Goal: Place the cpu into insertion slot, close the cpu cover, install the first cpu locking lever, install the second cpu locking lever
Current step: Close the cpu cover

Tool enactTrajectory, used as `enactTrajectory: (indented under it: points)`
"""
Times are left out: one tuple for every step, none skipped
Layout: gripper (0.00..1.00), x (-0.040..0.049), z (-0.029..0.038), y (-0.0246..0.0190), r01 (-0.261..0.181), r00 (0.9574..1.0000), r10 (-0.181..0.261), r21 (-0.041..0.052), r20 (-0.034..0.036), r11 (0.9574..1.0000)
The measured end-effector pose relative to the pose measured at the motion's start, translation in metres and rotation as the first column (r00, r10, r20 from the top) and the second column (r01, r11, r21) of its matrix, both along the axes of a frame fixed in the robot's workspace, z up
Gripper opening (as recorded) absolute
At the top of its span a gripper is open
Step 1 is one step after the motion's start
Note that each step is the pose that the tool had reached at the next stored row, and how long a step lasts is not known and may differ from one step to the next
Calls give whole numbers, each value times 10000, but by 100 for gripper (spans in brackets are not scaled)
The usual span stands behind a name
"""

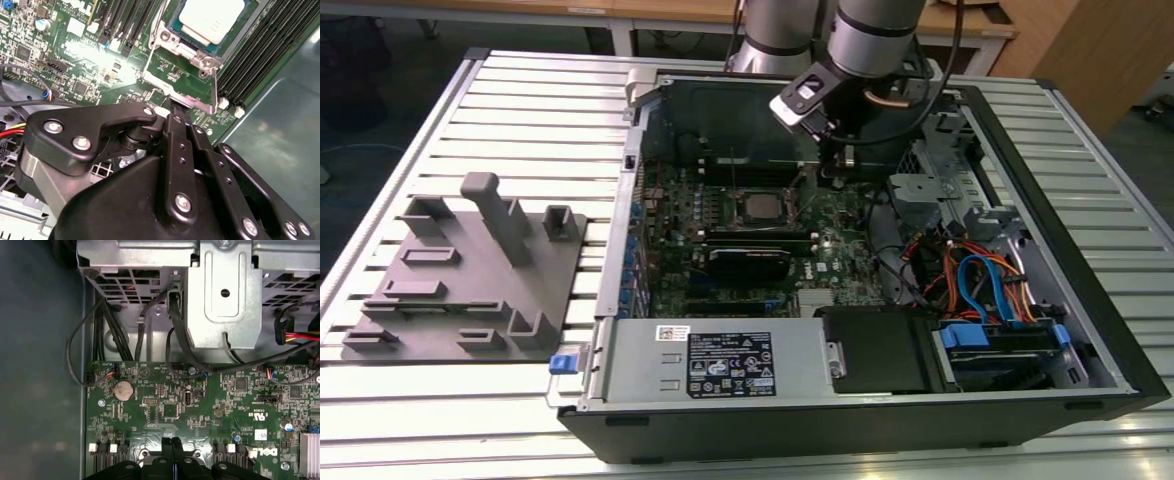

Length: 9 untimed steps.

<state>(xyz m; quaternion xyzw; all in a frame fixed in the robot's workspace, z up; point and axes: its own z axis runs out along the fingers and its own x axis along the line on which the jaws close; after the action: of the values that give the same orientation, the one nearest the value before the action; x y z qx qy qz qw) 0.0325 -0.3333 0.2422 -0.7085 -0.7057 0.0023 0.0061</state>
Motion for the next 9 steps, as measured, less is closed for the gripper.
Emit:
enactTrajectory:
  points:
    - [10,-9,0,5,-10,10000,10,0,0,10000]
    - [10,-18,0,10,-20,10000,20,0,0,10000]
    - [10,-28,-1,14,-31,10000,31,0,0,10000]
    - [10,-39,-1,19,-40,10000,40,-1,0,10000]
    - [10,-50,-1,22,-45,10000,45,0,0,10000]
    - [10,-61,-2,25,-49,10000,49,1,0,10000]
    - [10,-71,-3,26,-50,10000,50,1,1,10000]
    - [10,-74,-3,26,-50,10000,50,1,0,10000]
    - [10,-74,-3,26,-51,10000,51,0,0,10000]
